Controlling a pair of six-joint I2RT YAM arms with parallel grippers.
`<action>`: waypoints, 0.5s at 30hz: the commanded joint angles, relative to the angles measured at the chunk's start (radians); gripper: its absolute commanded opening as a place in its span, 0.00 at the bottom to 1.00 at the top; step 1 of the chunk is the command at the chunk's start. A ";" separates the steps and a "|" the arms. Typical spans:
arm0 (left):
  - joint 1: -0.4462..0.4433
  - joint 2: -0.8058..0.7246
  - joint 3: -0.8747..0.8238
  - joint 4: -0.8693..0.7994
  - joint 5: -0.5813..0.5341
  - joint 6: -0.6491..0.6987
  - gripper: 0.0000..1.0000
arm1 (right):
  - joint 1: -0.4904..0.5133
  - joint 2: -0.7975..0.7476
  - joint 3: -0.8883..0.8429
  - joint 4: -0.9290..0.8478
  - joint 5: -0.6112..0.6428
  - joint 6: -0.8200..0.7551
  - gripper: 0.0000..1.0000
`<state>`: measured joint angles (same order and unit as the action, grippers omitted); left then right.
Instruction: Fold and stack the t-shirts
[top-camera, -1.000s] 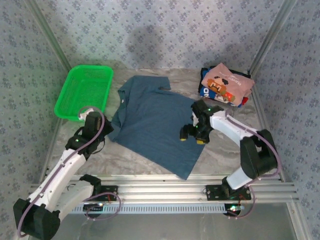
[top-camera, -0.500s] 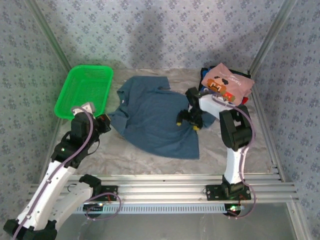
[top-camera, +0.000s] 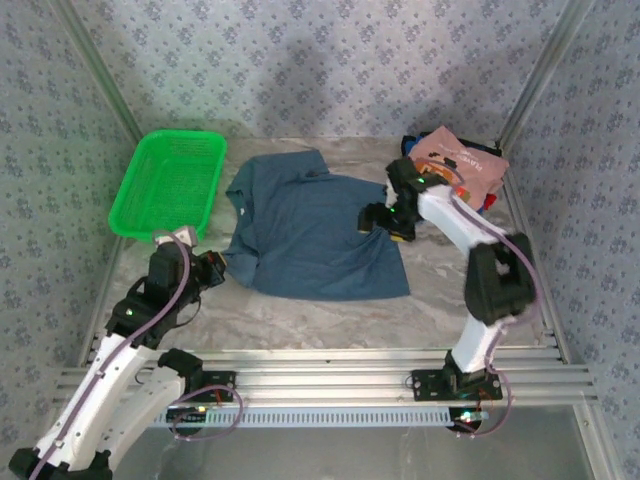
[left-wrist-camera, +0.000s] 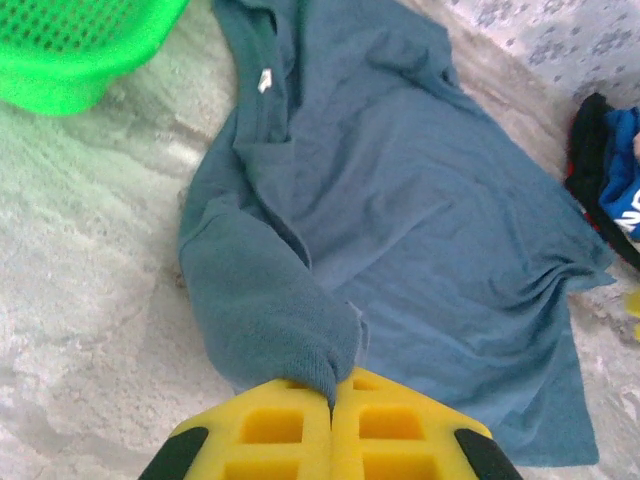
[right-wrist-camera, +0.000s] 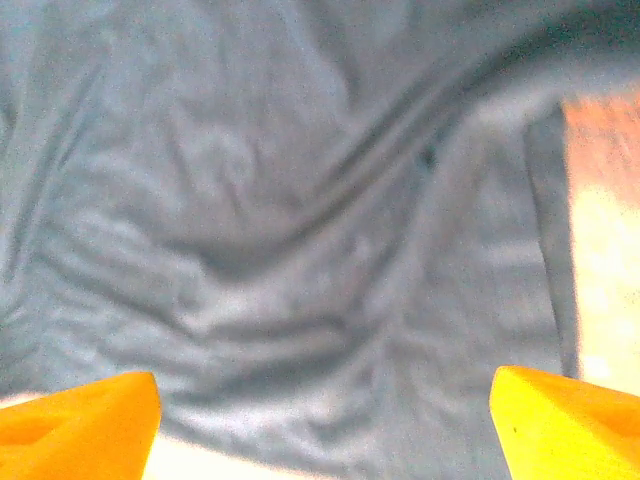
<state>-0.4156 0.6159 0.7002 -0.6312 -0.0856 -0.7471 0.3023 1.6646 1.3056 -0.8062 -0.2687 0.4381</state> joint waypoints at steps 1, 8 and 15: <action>-0.007 -0.017 -0.029 0.017 0.020 -0.041 0.00 | -0.052 -0.119 -0.200 -0.049 -0.087 0.051 0.86; -0.008 -0.003 -0.027 -0.041 -0.027 -0.078 0.00 | -0.132 -0.192 -0.471 0.147 -0.199 0.148 0.82; -0.008 -0.019 -0.031 -0.115 -0.081 -0.174 0.00 | -0.151 -0.126 -0.503 0.200 -0.204 0.154 0.77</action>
<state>-0.4156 0.6144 0.6582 -0.7143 -0.1360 -0.8680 0.1673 1.5272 0.8177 -0.6472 -0.4435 0.5655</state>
